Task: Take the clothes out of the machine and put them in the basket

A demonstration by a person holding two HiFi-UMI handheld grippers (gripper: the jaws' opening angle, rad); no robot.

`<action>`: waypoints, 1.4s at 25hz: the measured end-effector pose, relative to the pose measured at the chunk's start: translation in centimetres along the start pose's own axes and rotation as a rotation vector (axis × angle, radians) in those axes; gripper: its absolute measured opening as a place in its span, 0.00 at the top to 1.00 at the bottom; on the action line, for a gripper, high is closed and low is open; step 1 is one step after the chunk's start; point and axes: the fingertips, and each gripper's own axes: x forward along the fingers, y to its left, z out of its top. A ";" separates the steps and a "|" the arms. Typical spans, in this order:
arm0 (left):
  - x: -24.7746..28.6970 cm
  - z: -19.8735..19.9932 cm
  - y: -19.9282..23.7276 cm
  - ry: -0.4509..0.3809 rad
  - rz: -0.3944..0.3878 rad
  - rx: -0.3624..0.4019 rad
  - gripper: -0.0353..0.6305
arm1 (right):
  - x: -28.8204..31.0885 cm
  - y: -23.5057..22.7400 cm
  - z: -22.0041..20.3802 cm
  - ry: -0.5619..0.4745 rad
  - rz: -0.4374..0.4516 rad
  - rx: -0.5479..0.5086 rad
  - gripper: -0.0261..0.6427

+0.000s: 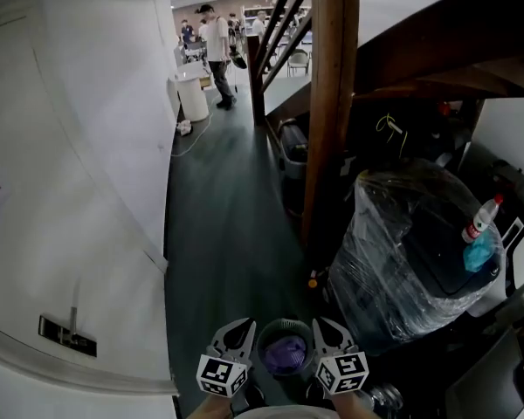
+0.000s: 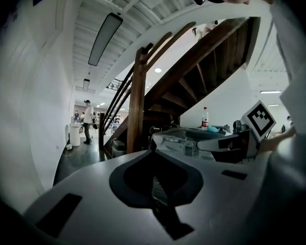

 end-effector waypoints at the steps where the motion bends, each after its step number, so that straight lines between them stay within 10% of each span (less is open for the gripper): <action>1: -0.1 0.8 0.1 -0.019 0.007 0.013 0.92 | 0.0 0.0 0.7 -0.014 -0.001 -0.007 0.95; 12: -1.3 6.1 1.4 -0.163 0.053 0.030 0.92 | -0.7 0.5 6.3 -0.117 0.018 -0.052 0.95; 35: -0.1 7.7 2.2 -0.188 0.081 0.034 0.92 | 0.2 0.2 7.1 -0.136 0.014 -0.053 0.95</action>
